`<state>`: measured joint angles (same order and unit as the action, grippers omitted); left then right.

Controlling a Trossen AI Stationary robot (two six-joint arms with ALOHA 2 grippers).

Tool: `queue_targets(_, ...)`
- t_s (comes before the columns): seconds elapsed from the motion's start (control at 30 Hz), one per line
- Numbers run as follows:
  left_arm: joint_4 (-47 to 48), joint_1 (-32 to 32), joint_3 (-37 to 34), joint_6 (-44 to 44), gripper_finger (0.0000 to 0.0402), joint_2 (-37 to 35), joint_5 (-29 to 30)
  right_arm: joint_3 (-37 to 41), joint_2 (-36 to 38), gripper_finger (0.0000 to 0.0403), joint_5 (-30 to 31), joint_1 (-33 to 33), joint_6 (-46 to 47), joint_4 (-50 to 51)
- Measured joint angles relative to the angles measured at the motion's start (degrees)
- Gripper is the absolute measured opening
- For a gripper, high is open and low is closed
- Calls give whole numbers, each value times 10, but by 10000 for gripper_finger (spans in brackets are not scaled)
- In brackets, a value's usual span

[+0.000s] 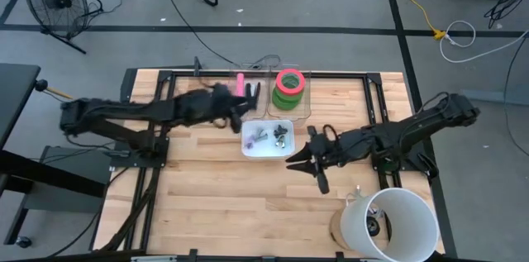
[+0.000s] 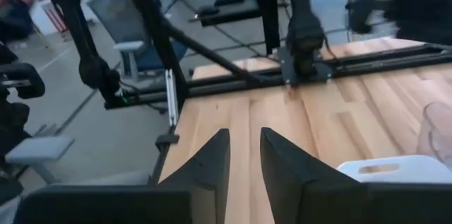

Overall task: Pick and place Stapler, Stapler remover, tape
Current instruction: Return to Home Position

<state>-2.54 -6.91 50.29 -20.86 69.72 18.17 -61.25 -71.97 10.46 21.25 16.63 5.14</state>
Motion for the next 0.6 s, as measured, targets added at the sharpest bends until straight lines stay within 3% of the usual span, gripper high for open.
queue_targets(0.17,-134,38,-128,0,144,-115,1,0,24,82,0,-17,0,0)
queue_targets(0.4,-135,84,-260,0,144,-279,0,0,56,82,1,-45,0,-2)
queue_targets(0.6,-135,76,-367,0,144,-381,-2,11,78,82,1,-67,0,-23)
